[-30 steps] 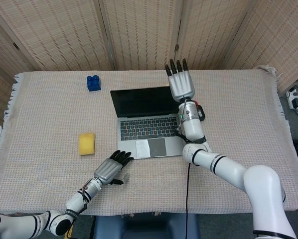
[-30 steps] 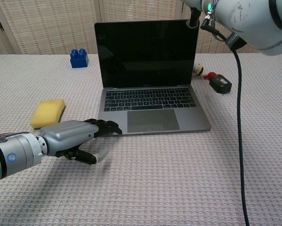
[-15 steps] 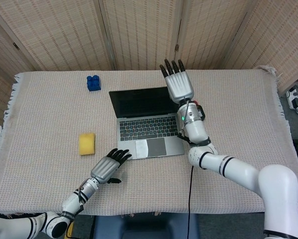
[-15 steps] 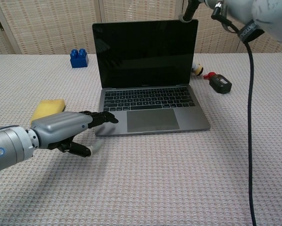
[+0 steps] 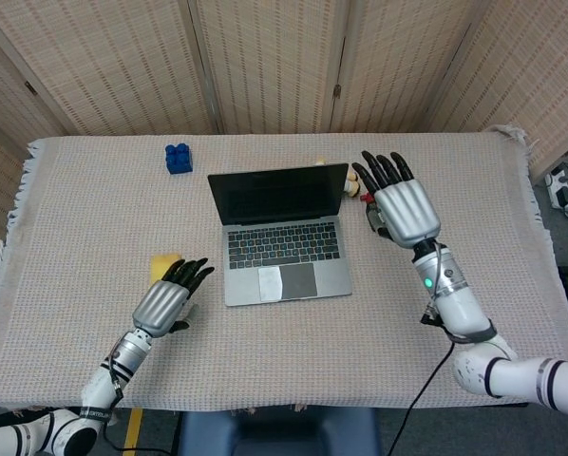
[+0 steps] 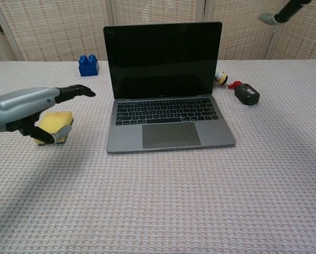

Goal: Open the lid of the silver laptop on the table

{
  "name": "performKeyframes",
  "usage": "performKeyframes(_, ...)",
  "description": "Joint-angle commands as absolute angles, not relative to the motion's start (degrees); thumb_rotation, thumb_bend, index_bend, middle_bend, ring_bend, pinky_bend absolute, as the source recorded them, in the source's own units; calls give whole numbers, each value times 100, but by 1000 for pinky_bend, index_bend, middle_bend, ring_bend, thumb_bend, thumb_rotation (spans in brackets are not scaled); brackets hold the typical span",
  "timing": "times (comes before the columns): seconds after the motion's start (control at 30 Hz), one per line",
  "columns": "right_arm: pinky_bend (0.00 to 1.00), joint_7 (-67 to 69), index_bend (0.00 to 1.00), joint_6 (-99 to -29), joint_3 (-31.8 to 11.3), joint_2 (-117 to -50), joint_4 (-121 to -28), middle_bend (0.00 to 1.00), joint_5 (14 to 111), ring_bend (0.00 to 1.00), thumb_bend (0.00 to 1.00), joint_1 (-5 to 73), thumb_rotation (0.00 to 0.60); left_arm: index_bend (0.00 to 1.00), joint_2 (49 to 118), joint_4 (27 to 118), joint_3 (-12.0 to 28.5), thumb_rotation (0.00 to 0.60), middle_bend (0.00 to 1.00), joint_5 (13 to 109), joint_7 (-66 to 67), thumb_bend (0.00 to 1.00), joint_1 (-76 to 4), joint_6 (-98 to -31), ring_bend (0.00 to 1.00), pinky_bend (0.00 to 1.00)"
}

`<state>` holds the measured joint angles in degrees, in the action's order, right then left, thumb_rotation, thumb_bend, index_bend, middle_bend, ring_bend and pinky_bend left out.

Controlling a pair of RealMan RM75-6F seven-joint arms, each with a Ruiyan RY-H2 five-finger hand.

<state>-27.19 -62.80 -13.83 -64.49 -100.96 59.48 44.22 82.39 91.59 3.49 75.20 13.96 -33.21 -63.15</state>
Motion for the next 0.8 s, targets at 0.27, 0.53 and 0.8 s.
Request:
performKeyframes(0.27, 0, -747, 0, -7907, 43, -5842, -10251, 2, 8234, 106, 492, 2393, 600, 0, 7429, 9436, 252, 600, 0, 7730, 1048, 611, -2513, -7367, 0, 0)
performKeyframes(0.53, 0, -61, 0, -8775, 542, -6154, -9570, 2, 8696, 79, 491, 1322, 600, 0, 6997, 9599, -112, 600, 0, 8058, 769, 611, -1586, -8435, 0, 0)
performKeyframes(0.8, 0, 388, 0, -9151, 703, -6562, -9032, 2, 8772, 64, 491, 650, 600, 0, 7058, 9580, -377, 600, 1, 8349, 724, 611, -853, -9191, 0, 0)
